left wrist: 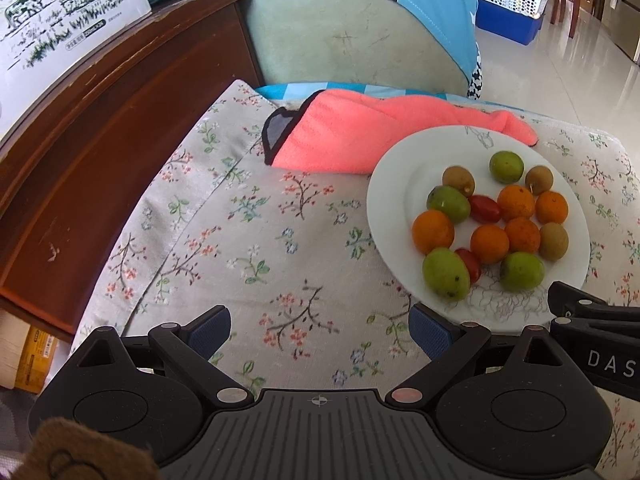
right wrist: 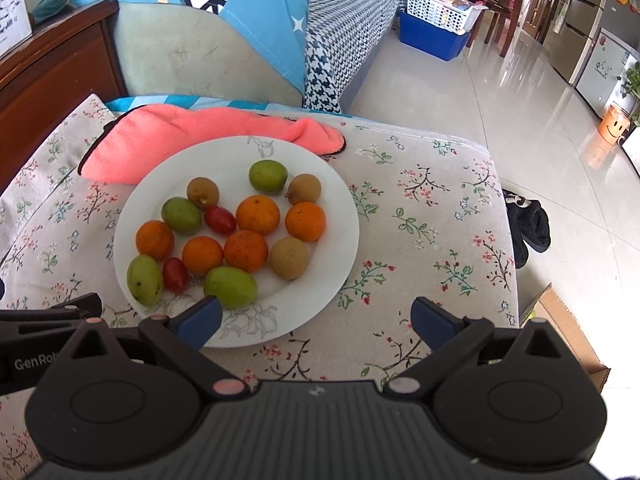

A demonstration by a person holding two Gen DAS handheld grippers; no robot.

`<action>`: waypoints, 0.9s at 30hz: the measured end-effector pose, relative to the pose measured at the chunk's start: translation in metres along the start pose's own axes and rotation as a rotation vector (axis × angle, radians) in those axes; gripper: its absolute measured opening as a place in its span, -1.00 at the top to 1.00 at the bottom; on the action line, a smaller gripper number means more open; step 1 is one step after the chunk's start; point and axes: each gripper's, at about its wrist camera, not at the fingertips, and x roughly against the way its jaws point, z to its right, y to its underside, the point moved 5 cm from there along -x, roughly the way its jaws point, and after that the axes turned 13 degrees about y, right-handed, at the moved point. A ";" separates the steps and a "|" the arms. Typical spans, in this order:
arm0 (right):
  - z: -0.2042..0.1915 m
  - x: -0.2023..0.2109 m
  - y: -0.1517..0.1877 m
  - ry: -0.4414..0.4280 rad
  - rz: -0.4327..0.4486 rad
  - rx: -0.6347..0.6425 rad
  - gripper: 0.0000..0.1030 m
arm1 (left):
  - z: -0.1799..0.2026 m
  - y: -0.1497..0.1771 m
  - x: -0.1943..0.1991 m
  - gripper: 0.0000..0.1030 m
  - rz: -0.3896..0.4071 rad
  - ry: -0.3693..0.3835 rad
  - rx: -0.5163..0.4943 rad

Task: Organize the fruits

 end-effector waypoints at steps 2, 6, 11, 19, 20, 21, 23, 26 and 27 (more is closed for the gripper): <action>-0.001 0.003 0.003 -0.002 0.001 0.003 -0.95 | -0.001 0.006 0.002 -0.88 -0.004 0.001 0.002; -0.002 0.009 0.015 -0.018 0.000 0.000 -0.95 | -0.005 0.020 0.007 -0.88 -0.010 0.011 0.014; -0.001 0.017 0.036 -0.034 -0.001 -0.006 -0.94 | -0.005 0.039 0.012 -0.88 -0.027 0.028 0.008; 0.001 0.023 0.067 -0.076 0.033 -0.014 -0.95 | -0.010 0.060 0.023 -0.88 -0.027 0.058 -0.003; 0.000 0.024 0.072 -0.091 0.037 -0.023 -0.95 | -0.011 0.062 0.025 -0.88 -0.025 0.061 -0.003; 0.000 0.024 0.077 -0.104 0.041 -0.028 -0.95 | -0.012 0.063 0.026 -0.88 -0.023 0.062 -0.001; -0.002 0.023 0.086 -0.120 0.054 -0.033 -0.95 | -0.015 0.065 0.028 -0.88 -0.020 0.065 0.005; -0.007 0.023 0.097 -0.149 0.082 -0.029 -0.95 | -0.017 0.066 0.032 -0.88 -0.012 0.074 0.014; -0.009 0.023 0.100 -0.155 0.090 -0.023 -0.95 | -0.018 0.066 0.033 -0.88 -0.007 0.076 0.015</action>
